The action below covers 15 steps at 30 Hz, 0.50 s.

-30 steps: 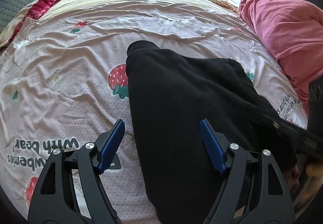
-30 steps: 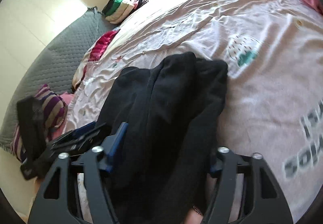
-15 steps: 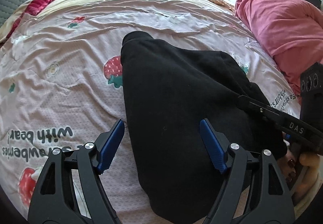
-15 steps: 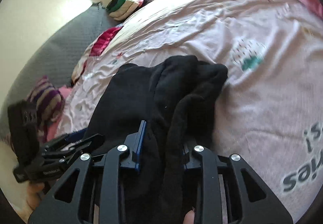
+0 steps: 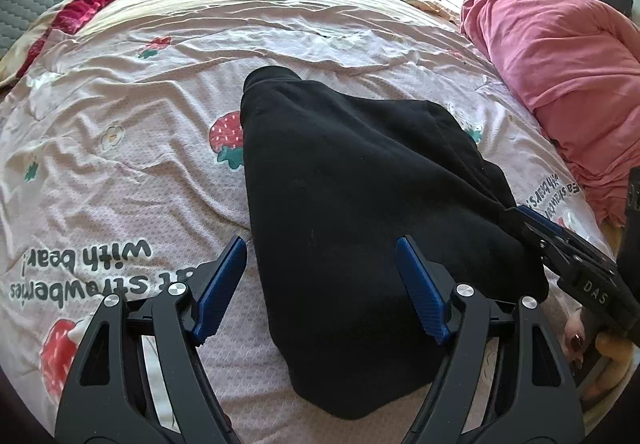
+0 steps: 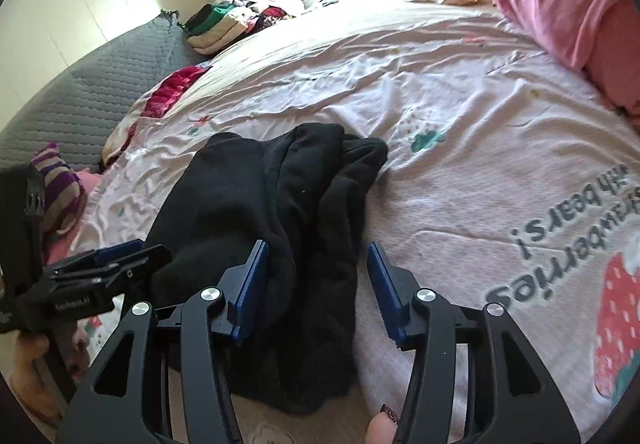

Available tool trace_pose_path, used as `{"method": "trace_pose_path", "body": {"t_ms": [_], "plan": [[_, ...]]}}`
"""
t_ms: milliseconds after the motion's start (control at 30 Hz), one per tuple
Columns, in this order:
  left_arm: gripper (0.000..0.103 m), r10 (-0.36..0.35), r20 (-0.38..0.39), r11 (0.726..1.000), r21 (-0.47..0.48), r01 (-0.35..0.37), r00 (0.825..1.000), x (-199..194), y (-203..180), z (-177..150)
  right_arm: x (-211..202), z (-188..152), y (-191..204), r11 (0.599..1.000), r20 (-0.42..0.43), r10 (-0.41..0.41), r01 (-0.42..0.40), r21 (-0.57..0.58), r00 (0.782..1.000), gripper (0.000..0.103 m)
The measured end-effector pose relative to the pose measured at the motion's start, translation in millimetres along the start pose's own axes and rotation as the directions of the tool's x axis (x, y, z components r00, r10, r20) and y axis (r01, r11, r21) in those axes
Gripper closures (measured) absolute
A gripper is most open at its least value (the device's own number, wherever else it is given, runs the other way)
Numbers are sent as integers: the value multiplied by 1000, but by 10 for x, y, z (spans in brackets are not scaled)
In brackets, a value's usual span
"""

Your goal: Fold small clothes

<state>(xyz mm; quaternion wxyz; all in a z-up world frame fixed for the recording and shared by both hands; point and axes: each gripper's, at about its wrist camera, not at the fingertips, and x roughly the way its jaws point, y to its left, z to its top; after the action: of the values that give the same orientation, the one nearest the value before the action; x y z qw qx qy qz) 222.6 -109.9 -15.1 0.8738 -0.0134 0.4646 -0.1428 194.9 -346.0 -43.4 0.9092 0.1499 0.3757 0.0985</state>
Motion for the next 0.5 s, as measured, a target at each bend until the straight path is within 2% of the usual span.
{"method": "trace_pose_path", "body": {"t_ms": [233, 267, 333, 433, 500], "plan": [[33, -5, 14, 1000, 19, 5, 1000, -166, -6, -59, -305, -103, 103, 999, 76, -21, 25, -45, 997, 39], [31, -4, 16, 1000, 24, 3, 1000, -188, -9, -71, -342, -110, 127, 998, 88, -23, 28, -54, 996, 34], [29, -2, 19, 1000, 30, 1, 1000, -221, -9, -95, -447, -151, 162, 997, 118, -21, 29, -65, 993, 30], [29, -4, 24, 999, 32, 4, 1000, -262, -15, -126, -548, -180, 193, 997, 141, -22, 32, -68, 990, 28], [29, -12, 30, 999, 31, 11, 999, -300, -26, -148, -620, -202, 213, 997, 157, -17, 29, -72, 988, 22]]}}
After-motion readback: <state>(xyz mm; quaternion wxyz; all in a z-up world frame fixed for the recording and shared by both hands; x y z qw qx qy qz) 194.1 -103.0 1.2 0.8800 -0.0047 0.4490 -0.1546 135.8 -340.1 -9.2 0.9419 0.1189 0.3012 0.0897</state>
